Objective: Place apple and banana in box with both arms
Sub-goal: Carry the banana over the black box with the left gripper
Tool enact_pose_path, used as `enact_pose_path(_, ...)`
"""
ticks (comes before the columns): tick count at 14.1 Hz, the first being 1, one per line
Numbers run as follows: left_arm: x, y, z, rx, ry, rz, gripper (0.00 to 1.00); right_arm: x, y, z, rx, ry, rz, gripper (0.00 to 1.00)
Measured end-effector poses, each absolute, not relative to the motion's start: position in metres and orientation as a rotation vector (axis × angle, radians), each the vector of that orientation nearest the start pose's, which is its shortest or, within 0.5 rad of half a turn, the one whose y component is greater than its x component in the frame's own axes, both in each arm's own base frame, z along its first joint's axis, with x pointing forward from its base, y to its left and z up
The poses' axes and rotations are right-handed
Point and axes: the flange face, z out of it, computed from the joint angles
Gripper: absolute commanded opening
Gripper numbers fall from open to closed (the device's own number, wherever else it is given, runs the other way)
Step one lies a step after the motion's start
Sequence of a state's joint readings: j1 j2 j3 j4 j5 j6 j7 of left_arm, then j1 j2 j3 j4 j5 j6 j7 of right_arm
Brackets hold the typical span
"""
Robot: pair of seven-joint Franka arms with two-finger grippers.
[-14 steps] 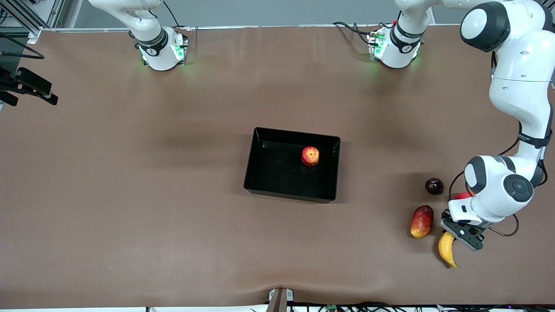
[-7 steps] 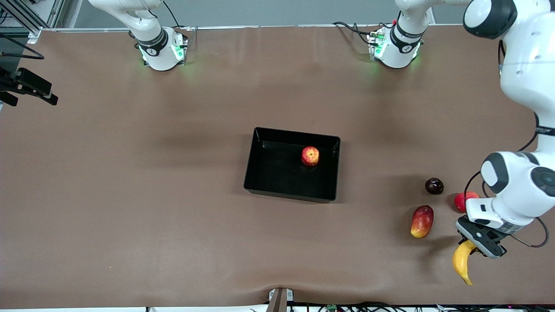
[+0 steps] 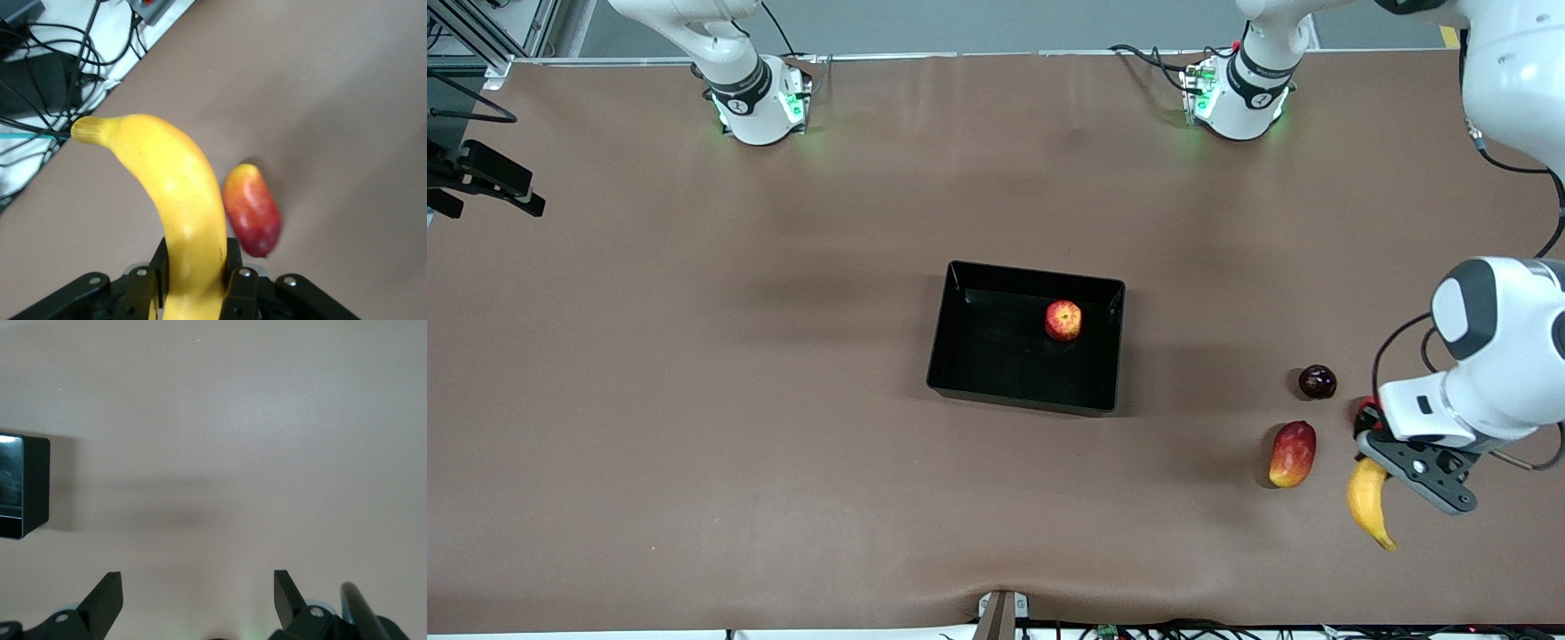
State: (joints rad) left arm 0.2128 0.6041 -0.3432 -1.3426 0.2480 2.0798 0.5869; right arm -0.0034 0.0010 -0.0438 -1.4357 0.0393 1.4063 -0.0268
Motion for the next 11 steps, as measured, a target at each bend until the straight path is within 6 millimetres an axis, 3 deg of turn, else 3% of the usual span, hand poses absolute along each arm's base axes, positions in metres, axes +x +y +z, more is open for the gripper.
enact_pose_path(2,0.721,-0.058,0.418,-2.898,1.048,-0.178,0.00,0.537,-0.023,0.672,-3.101,0.028,0.045,1.00)
enact_pose_path(5,0.699,-0.110,0.418,-2.976,0.958,-0.137,0.00,0.537,-0.023,0.672,-3.101,0.030,0.040,1.00)
enact_pose_path(11,0.648,-0.246,0.412,-3.118,0.843,-0.122,0.00,0.539,-0.024,0.672,-3.102,0.032,0.035,1.00)
